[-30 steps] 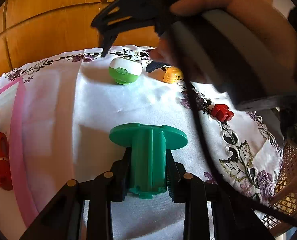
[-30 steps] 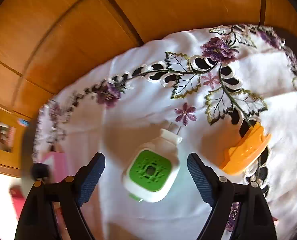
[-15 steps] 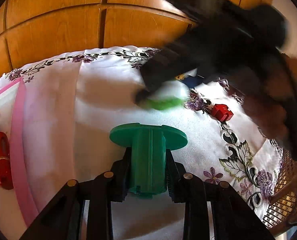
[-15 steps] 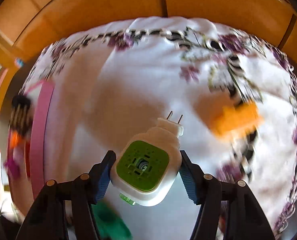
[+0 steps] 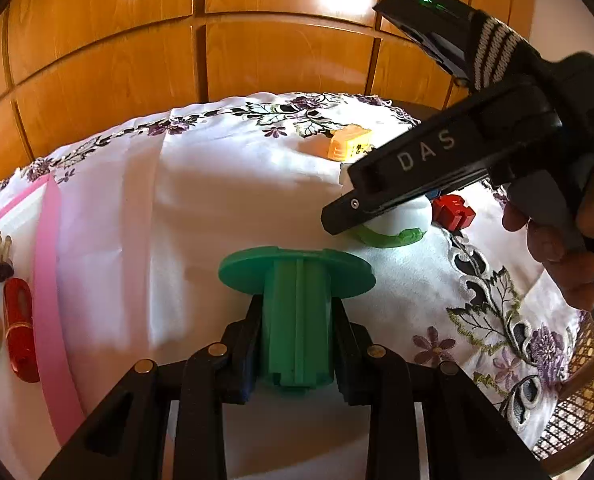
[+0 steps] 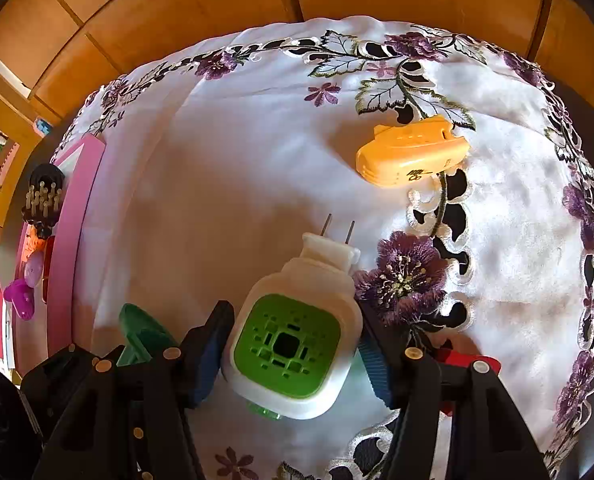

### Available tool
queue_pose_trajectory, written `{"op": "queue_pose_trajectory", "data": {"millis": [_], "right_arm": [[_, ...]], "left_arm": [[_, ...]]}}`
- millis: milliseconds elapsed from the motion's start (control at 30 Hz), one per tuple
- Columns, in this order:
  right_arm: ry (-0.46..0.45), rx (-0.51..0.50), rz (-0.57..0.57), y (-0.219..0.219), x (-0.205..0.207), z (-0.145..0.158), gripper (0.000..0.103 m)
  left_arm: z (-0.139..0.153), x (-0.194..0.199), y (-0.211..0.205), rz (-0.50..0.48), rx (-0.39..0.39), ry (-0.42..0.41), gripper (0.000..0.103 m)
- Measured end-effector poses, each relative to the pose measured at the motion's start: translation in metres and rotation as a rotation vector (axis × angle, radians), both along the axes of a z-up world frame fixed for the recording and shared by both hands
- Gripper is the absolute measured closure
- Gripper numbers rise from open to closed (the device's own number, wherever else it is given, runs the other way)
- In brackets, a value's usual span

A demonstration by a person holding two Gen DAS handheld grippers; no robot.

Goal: Organize rigid objects
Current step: 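Hold the teal spool with the left gripper while the right gripper grasps the green-white box, then release the teal spool into the tray with the left gripper while the right holds the box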

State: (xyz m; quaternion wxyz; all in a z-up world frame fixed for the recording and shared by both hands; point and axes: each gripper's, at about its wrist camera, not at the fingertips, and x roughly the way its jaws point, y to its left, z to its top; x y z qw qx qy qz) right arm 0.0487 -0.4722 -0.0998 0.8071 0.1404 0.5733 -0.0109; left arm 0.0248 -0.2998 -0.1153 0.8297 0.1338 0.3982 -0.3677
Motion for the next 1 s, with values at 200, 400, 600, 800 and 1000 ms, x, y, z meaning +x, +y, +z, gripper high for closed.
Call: {"op": "queue_pose_trajectory", "data": {"millis": [200, 400, 600, 800, 1000], "right_arm": [[-0.010, -0.013, -0.006, 0.004, 0.006, -0.001, 0.040], [-0.006, -0.070, 0.039, 0.018, 0.011, -0.006, 0.038], [-0.018, -0.115, 0.063, 0.026, 0.012, -0.008, 0.038], [-0.032, -0.157, 0.066, 0.031, 0.013, -0.009, 0.041], [-0.047, -0.193, 0.082, 0.037, 0.014, -0.011, 0.041]], "left_arm": [[0.002, 0.000, 0.000, 0.018, 0.029, 0.006, 0.073], [0.014, -0.004, 0.008, 0.057, 0.040, 0.014, 0.073], [0.041, -0.013, 0.021, 0.072, 0.001, -0.026, 0.073], [0.064, -0.019, 0.035, 0.081, -0.041, -0.042, 0.073], [0.078, -0.019, 0.049, 0.110, -0.057, -0.049, 0.073]]}}
